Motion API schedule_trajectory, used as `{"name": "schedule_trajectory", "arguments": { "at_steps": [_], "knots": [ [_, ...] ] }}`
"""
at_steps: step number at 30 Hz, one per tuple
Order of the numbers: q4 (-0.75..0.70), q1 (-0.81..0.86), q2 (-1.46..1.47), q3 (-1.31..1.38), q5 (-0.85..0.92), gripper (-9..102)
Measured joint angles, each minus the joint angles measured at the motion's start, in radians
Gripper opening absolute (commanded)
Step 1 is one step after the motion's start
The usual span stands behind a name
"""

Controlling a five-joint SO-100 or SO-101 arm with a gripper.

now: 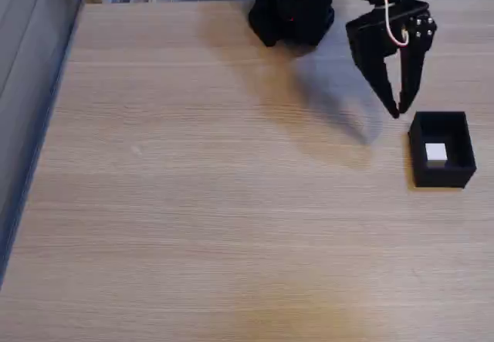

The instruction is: Pick a white block and place it in the black box.

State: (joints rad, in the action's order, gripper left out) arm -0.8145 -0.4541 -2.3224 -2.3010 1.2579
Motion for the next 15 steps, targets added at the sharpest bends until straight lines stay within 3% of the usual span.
{"name": "schedule_trajectory", "arguments": {
  "at_steps": [8,15],
  "knots": [
    [-0.037,0.135,-0.351,-0.301,-0.023,0],
    [-0.184,0.245,-0.647,-0.583,0.120,0]
  ]
}}
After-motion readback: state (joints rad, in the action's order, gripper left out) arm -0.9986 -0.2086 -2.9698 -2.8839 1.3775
